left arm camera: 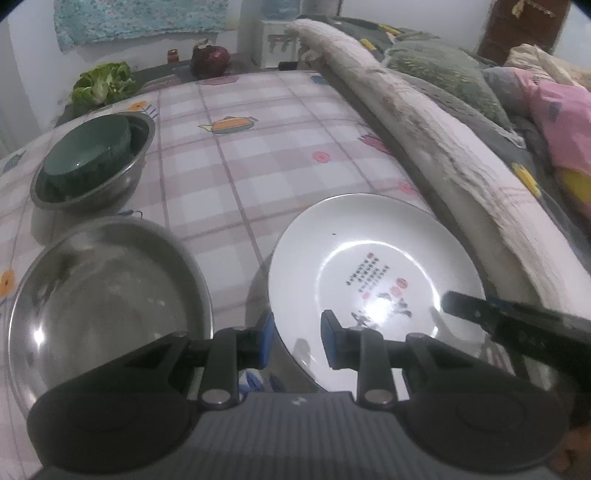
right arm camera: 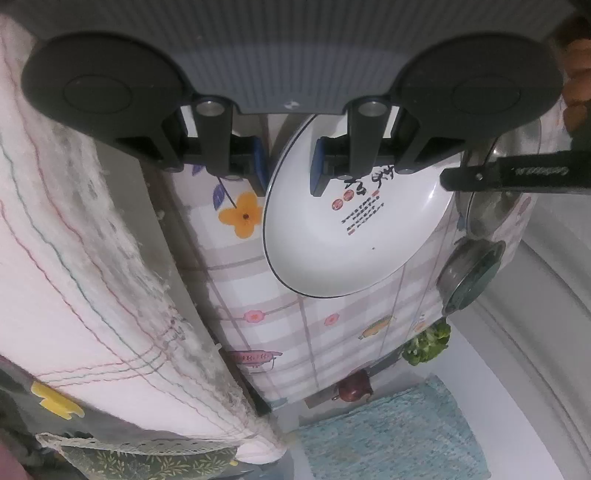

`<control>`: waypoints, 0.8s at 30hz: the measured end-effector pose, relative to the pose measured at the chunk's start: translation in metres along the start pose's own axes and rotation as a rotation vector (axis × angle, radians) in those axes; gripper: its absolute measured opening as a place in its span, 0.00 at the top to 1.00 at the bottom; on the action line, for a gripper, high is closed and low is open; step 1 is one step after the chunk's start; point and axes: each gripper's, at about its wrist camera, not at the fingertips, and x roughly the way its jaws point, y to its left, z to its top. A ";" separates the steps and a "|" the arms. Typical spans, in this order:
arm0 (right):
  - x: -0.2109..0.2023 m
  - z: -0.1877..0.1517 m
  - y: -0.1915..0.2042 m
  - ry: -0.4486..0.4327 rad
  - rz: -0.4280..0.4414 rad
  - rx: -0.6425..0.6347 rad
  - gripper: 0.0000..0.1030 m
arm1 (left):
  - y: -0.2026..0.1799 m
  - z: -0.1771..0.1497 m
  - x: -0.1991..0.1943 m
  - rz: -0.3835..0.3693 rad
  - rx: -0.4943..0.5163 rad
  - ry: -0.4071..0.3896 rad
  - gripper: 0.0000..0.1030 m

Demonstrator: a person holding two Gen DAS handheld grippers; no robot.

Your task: Organize plates and bowls

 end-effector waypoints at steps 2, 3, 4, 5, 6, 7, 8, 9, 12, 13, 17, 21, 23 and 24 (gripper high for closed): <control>-0.004 -0.004 -0.001 0.001 0.014 -0.002 0.77 | -0.003 -0.008 -0.008 -0.118 -0.012 0.020 0.80; -0.005 -0.006 -0.002 0.004 0.025 0.001 0.77 | -0.006 -0.012 -0.010 -0.166 -0.024 0.037 0.79; -0.005 -0.007 -0.001 0.005 0.035 0.003 0.77 | -0.011 -0.016 -0.012 -0.183 -0.019 0.043 0.79; -0.006 -0.010 -0.001 0.005 0.043 0.005 0.77 | -0.017 -0.020 -0.014 -0.172 -0.003 0.032 0.79; -0.006 -0.011 0.000 0.004 0.043 0.003 0.77 | -0.022 -0.025 -0.018 -0.147 0.016 0.009 0.79; -0.007 -0.012 0.002 0.001 0.038 0.000 0.77 | -0.026 -0.029 -0.022 -0.117 0.045 -0.023 0.79; -0.009 -0.012 0.002 -0.002 0.037 0.001 0.77 | -0.029 -0.032 -0.026 -0.090 0.070 -0.052 0.78; -0.010 -0.013 0.001 -0.005 0.039 0.007 0.77 | -0.031 -0.035 -0.031 -0.054 0.091 -0.088 0.77; -0.014 -0.013 -0.002 -0.018 0.052 0.024 0.76 | -0.028 -0.039 -0.038 0.052 0.118 -0.168 0.69; -0.016 -0.012 -0.003 -0.026 0.053 0.029 0.76 | -0.025 -0.041 -0.037 0.068 0.114 -0.180 0.66; -0.019 -0.008 -0.007 -0.047 0.045 0.047 0.75 | -0.013 -0.040 -0.028 0.065 0.038 -0.159 0.61; -0.017 -0.004 -0.007 -0.054 0.037 0.053 0.75 | -0.002 -0.043 -0.016 0.050 -0.036 -0.142 0.56; -0.014 -0.002 -0.006 -0.053 0.030 0.044 0.75 | -0.002 -0.045 -0.013 0.048 -0.042 -0.153 0.56; -0.012 -0.001 -0.005 -0.053 0.029 0.042 0.75 | -0.002 -0.047 -0.010 0.052 -0.042 -0.155 0.56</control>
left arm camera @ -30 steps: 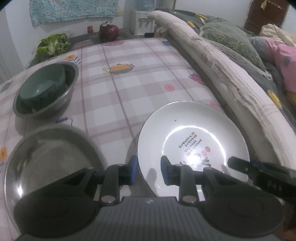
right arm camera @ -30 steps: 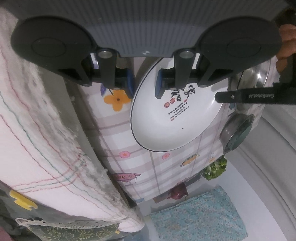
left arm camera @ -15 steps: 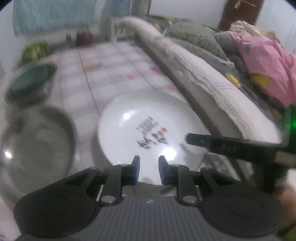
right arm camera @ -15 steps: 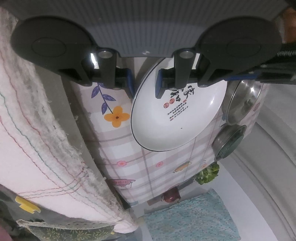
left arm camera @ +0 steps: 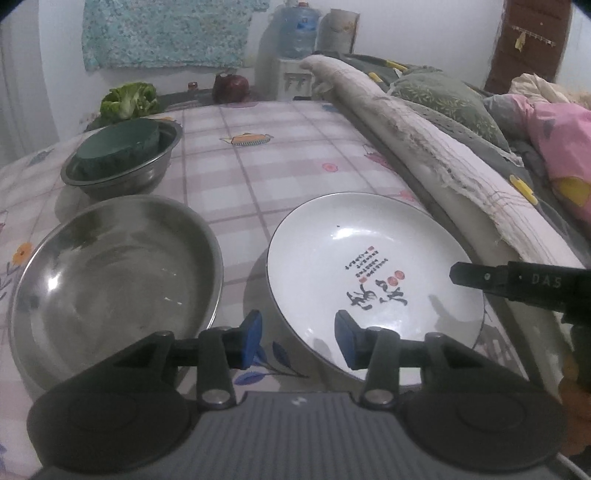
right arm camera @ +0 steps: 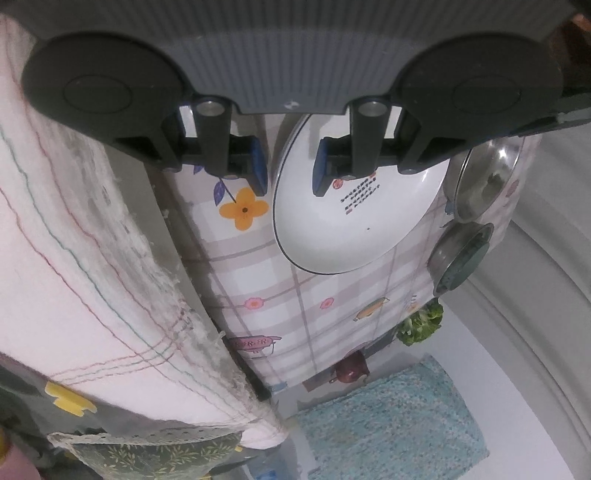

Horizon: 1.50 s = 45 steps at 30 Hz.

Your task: Organize plates and bowls

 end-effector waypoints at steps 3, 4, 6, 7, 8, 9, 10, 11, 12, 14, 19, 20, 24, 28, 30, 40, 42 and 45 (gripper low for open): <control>0.006 0.003 0.001 0.001 -0.008 -0.002 0.74 | -0.003 -0.001 0.008 0.012 0.005 0.004 0.57; 0.008 0.005 0.000 0.001 -0.010 -0.002 0.74 | -0.004 -0.002 0.010 0.015 0.008 0.008 0.57; 0.013 0.008 0.000 0.001 -0.011 -0.002 0.74 | -0.005 -0.002 0.016 0.019 0.012 0.021 0.57; 0.015 0.009 0.000 0.001 -0.013 -0.004 0.74 | -0.005 -0.002 0.019 0.019 0.010 0.027 0.57; 0.018 0.011 0.001 0.002 -0.016 -0.007 0.74 | -0.004 -0.002 0.020 0.017 0.008 0.027 0.57; 0.021 0.012 0.001 0.003 -0.018 -0.011 0.74 | -0.004 -0.001 0.022 0.016 0.005 0.024 0.57; 0.024 0.014 0.002 0.004 -0.020 -0.015 0.74 | -0.003 0.000 0.023 0.019 0.004 0.022 0.57; 0.027 0.015 0.002 0.007 -0.023 -0.019 0.74 | -0.003 0.001 0.024 0.022 0.004 0.020 0.57; 0.030 0.016 0.003 0.010 -0.023 -0.022 0.74 | -0.003 0.002 0.026 0.023 0.005 0.018 0.57; 0.035 0.018 0.005 0.012 -0.021 -0.031 0.74 | -0.001 0.005 0.029 0.021 -0.002 0.017 0.57; 0.043 0.022 0.010 0.014 -0.013 -0.054 0.74 | 0.000 0.011 0.034 -0.001 -0.008 0.013 0.67; 0.044 0.023 0.010 0.014 -0.014 -0.059 0.73 | 0.000 0.011 0.034 0.003 -0.002 0.014 0.67; 0.044 0.025 0.006 0.019 0.006 -0.043 0.73 | 0.001 0.011 0.033 -0.009 0.000 0.017 0.67; 0.044 0.025 0.005 0.020 0.006 -0.044 0.73 | 0.003 0.010 0.029 -0.025 -0.007 0.020 0.67; 0.044 0.025 0.005 0.020 0.006 -0.043 0.73 | 0.003 0.009 0.028 -0.026 -0.007 0.023 0.67; 0.037 0.013 0.012 0.038 0.020 -0.064 0.73 | 0.009 -0.002 0.013 -0.040 -0.033 0.045 0.67; 0.036 0.011 0.014 0.042 0.022 -0.070 0.73 | 0.011 -0.006 0.009 -0.046 -0.036 0.054 0.67; 0.033 0.006 0.017 0.047 0.027 -0.082 0.73 | 0.015 -0.012 0.003 -0.058 -0.036 0.059 0.67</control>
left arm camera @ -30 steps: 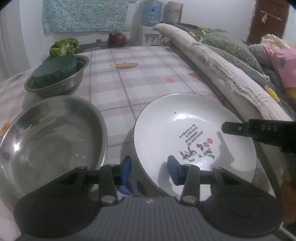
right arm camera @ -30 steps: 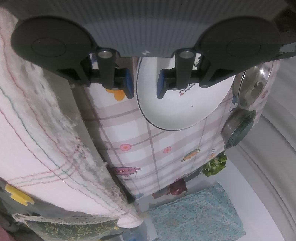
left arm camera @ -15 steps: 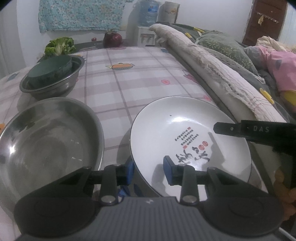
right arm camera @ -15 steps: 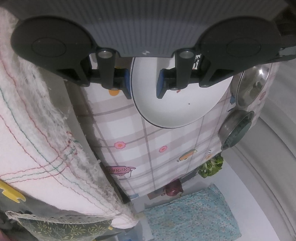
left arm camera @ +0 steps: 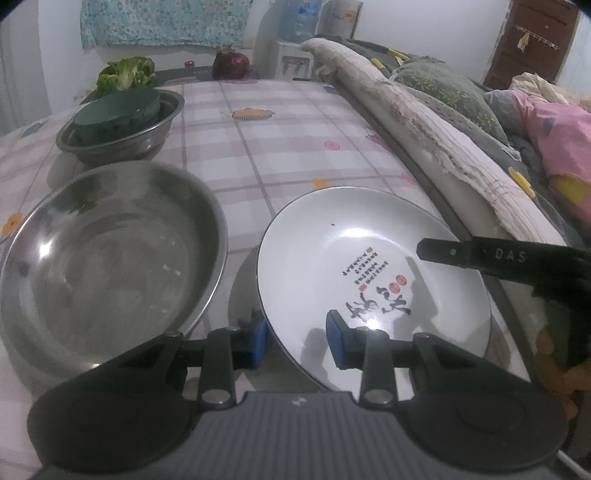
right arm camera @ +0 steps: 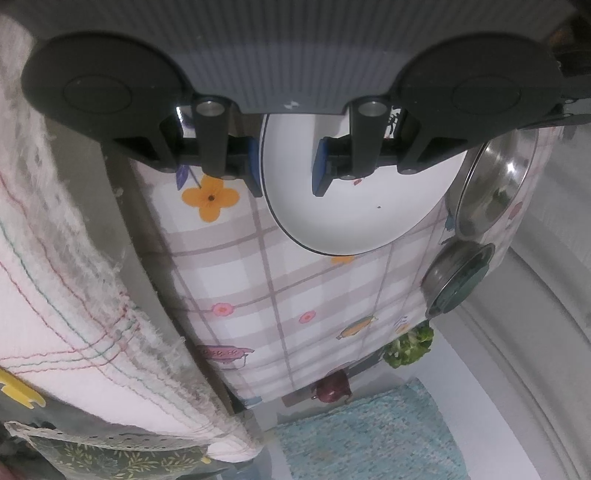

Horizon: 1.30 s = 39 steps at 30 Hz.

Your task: Organize plates and bowls

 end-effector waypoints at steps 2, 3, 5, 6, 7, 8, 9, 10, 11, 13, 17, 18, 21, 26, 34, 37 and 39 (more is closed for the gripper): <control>-0.002 -0.002 0.001 0.001 0.005 -0.002 0.73 | 0.002 -0.004 -0.002 -0.005 0.005 -0.004 0.67; -0.002 -0.003 0.001 0.000 0.006 -0.001 0.73 | 0.002 -0.004 -0.002 -0.007 0.004 -0.006 0.67; -0.003 -0.004 0.001 -0.002 0.008 0.009 0.73 | 0.003 -0.003 -0.001 -0.003 0.001 -0.008 0.67; -0.004 -0.005 0.000 -0.002 0.010 0.018 0.73 | 0.002 -0.002 -0.001 0.001 0.004 -0.010 0.66; -0.005 -0.006 -0.001 -0.001 0.011 0.028 0.73 | 0.002 -0.002 0.000 0.007 0.009 -0.011 0.65; -0.006 -0.006 -0.001 -0.002 0.010 0.033 0.73 | 0.001 -0.001 0.002 0.012 0.014 -0.012 0.64; -0.008 -0.008 -0.001 -0.003 0.006 0.033 0.74 | 0.001 -0.001 0.003 0.017 0.018 -0.011 0.64; -0.009 -0.009 -0.002 -0.004 -0.001 0.031 0.74 | 0.001 -0.001 0.005 0.021 0.022 -0.010 0.64; -0.011 -0.010 -0.003 -0.004 -0.005 0.030 0.74 | 0.000 0.000 0.007 0.026 0.026 -0.009 0.63; -0.014 -0.013 -0.004 -0.005 -0.007 0.034 0.74 | -0.001 0.001 0.010 0.035 0.035 -0.022 0.61; -0.019 -0.019 -0.003 -0.001 -0.008 0.031 0.74 | -0.004 0.004 0.012 0.046 0.051 -0.035 0.61; -0.020 -0.021 -0.002 0.002 -0.006 0.029 0.74 | -0.004 0.004 0.013 0.047 0.048 -0.035 0.60; -0.023 -0.026 0.004 0.004 -0.012 0.002 0.73 | -0.004 0.004 0.012 0.046 0.046 -0.034 0.61; -0.023 -0.025 0.005 0.000 -0.014 -0.002 0.73 | -0.006 0.000 0.003 0.021 0.041 -0.017 0.61; -0.024 -0.022 -0.002 -0.006 -0.013 0.018 0.73 | -0.006 -0.002 0.003 0.016 0.061 -0.031 0.61; -0.026 -0.025 -0.002 -0.003 -0.019 0.010 0.73 | -0.007 0.001 0.009 0.046 0.084 -0.026 0.61; -0.028 -0.029 0.002 -0.004 -0.027 -0.006 0.73 | -0.006 0.001 0.012 0.053 0.085 -0.030 0.60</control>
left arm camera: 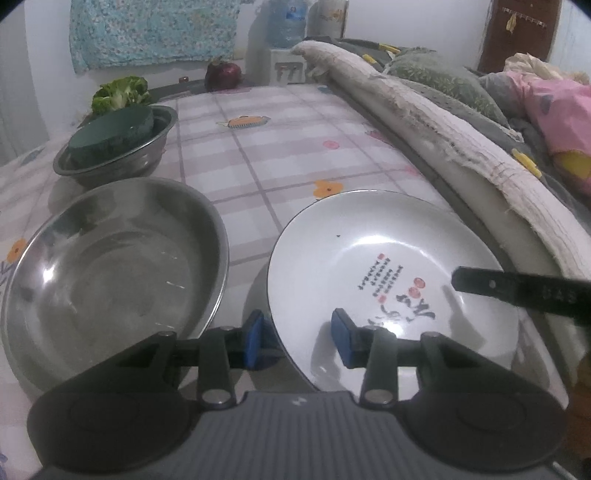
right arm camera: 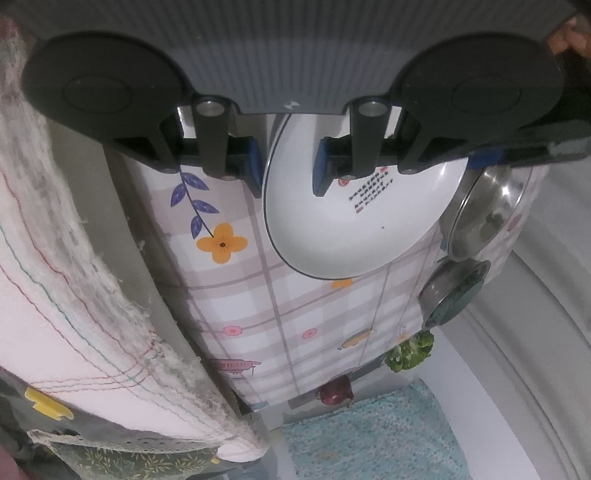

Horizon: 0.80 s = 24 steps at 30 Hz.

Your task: Organize plates and bowls

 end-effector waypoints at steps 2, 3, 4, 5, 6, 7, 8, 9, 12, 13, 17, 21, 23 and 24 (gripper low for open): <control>-0.001 -0.002 0.003 -0.002 -0.013 -0.025 0.73 | -0.002 0.000 0.000 0.010 0.015 -0.007 0.60; -0.001 -0.004 0.005 -0.004 -0.018 -0.038 0.73 | -0.004 0.000 0.000 0.016 0.026 -0.014 0.62; -0.001 -0.005 0.007 -0.005 -0.023 -0.049 0.73 | -0.006 0.000 0.000 0.018 0.037 -0.019 0.63; -0.002 -0.006 0.008 -0.007 -0.028 -0.059 0.73 | -0.008 0.000 -0.001 0.029 0.045 -0.022 0.63; -0.002 -0.006 0.010 -0.008 -0.034 -0.069 0.72 | -0.009 0.000 -0.001 0.035 0.048 -0.025 0.63; -0.002 -0.007 0.013 -0.011 -0.045 -0.088 0.72 | -0.009 -0.001 -0.002 0.036 0.049 -0.026 0.63; -0.002 -0.007 0.016 -0.014 -0.059 -0.109 0.72 | -0.009 -0.001 -0.003 0.035 0.048 -0.025 0.63; -0.002 -0.008 0.019 -0.018 -0.071 -0.127 0.72 | -0.008 -0.001 -0.004 0.035 0.043 -0.024 0.63; -0.001 -0.008 0.023 -0.021 -0.069 -0.150 0.72 | -0.005 -0.002 -0.008 0.053 0.029 -0.021 0.63; 0.000 -0.007 0.025 -0.021 -0.062 -0.150 0.72 | -0.004 -0.002 -0.008 0.058 0.024 -0.018 0.63; 0.003 -0.004 0.033 -0.037 -0.062 -0.193 0.72 | 0.001 -0.004 -0.012 0.064 0.001 -0.009 0.63; 0.008 0.000 0.034 -0.036 -0.061 -0.202 0.72 | 0.000 -0.004 -0.013 0.066 0.001 -0.012 0.63; 0.010 -0.001 0.032 -0.025 -0.063 -0.192 0.72 | -0.001 -0.003 -0.011 0.066 0.004 -0.013 0.63; 0.010 -0.002 0.031 -0.025 -0.060 -0.189 0.73 | -0.002 -0.002 -0.009 0.071 0.011 -0.011 0.63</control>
